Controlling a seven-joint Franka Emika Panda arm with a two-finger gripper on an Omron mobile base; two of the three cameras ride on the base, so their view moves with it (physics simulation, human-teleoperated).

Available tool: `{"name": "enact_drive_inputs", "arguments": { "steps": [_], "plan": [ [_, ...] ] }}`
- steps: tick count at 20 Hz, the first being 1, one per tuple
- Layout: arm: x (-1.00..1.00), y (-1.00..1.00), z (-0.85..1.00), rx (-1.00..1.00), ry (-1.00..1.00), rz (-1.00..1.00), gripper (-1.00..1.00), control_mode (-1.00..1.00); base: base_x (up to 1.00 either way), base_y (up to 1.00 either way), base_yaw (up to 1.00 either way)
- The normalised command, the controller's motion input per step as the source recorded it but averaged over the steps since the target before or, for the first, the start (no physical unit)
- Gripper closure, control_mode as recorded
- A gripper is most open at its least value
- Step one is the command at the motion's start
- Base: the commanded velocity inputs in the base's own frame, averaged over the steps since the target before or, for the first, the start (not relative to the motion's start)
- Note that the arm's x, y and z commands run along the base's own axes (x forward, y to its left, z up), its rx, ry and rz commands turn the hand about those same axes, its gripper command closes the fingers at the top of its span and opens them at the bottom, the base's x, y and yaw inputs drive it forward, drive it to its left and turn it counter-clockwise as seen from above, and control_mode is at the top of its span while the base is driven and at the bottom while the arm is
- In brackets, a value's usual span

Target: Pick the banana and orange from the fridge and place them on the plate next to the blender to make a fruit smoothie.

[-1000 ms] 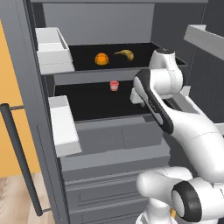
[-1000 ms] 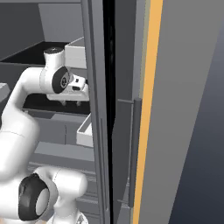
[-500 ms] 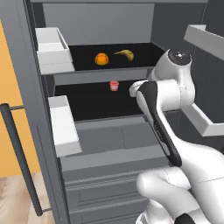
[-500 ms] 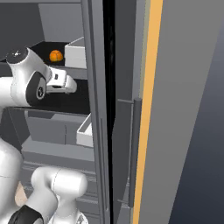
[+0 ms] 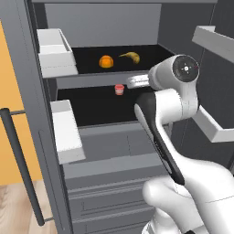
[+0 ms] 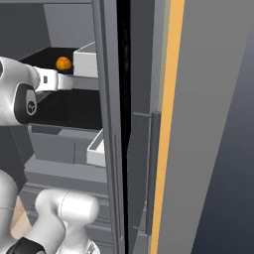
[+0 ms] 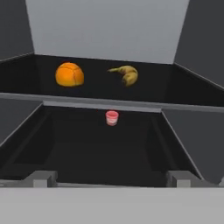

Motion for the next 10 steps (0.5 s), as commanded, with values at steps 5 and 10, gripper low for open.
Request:
{"name": "enact_drive_inputs", "arguments": {
  "steps": [5, 10],
  "plan": [
    [0.06, 0.20, 0.05, 0.00, -0.07, 0.00, -1.00, -1.00, 0.00, 0.00, 0.00],
    [0.25, 0.07, 0.27, 0.01, -0.01, 0.02, -1.00, -1.00, 0.00, 0.00, 0.00]
  ]
}}
